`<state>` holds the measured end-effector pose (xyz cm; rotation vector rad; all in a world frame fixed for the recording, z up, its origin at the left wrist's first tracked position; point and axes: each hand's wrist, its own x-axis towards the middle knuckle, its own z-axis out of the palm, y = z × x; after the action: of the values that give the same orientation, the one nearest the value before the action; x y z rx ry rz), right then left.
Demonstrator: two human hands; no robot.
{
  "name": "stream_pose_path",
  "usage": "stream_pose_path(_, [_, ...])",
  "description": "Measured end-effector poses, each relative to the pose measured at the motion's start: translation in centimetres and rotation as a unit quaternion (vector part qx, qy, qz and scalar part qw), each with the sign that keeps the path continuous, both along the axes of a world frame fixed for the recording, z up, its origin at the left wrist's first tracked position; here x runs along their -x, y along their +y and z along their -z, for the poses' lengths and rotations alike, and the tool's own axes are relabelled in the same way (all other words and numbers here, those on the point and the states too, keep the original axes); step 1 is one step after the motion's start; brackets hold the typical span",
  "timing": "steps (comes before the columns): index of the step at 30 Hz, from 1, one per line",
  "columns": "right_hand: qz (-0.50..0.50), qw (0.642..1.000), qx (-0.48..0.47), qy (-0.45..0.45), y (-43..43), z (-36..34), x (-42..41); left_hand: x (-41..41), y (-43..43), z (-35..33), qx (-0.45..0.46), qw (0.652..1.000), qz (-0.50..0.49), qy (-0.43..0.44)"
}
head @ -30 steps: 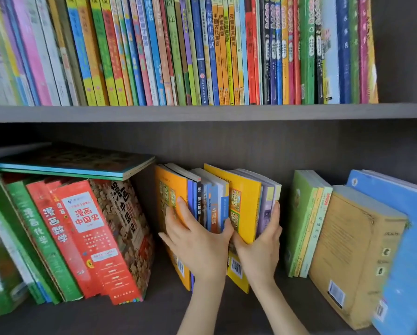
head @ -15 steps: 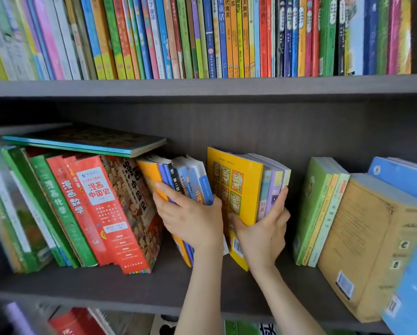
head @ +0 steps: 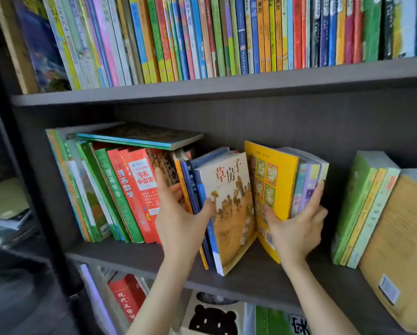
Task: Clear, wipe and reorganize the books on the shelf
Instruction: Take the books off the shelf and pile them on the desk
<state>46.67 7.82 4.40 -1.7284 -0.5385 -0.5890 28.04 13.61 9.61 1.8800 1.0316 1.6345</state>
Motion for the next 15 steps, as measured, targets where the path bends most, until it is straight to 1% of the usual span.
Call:
stream_pose_path(1, [-0.005,1.000,-0.002,0.005,0.0,-0.1,0.1,0.2,0.3,0.0,0.008,1.000,0.017,0.020])
stream_pose_path(3, [-0.010,1.000,0.002,0.007,-0.2,0.0,0.3,0.3,0.5,0.2,0.034,0.999,0.022,0.027])
stream_pose_path(5, [-0.011,1.000,0.002,0.004,-0.3,0.3,0.3,0.4,0.1,0.5,0.053,0.999,-0.002,0.009])
stream_pose_path(8, [-0.013,1.000,0.000,0.002,-0.2,0.4,0.3,1.0,-0.7,0.8,0.057,0.997,0.022,-0.039])
stream_pose_path(10, [-0.014,1.000,0.002,0.002,-0.1,0.3,0.2,1.5,-0.6,1.1,0.097,0.993,0.019,-0.058])
stream_pose_path(12, [-0.014,1.000,0.003,0.000,0.0,0.4,0.2,1.5,0.0,1.6,0.135,0.990,-0.013,-0.021])
stream_pose_path(14, [-0.013,1.000,0.002,0.002,0.0,0.4,0.2,1.3,0.7,2.0,0.145,0.988,-0.040,0.013])
stream_pose_path(15, [-0.014,1.000,0.002,0.003,0.0,0.4,0.2,1.1,1.1,1.9,0.147,0.987,-0.055,0.013])
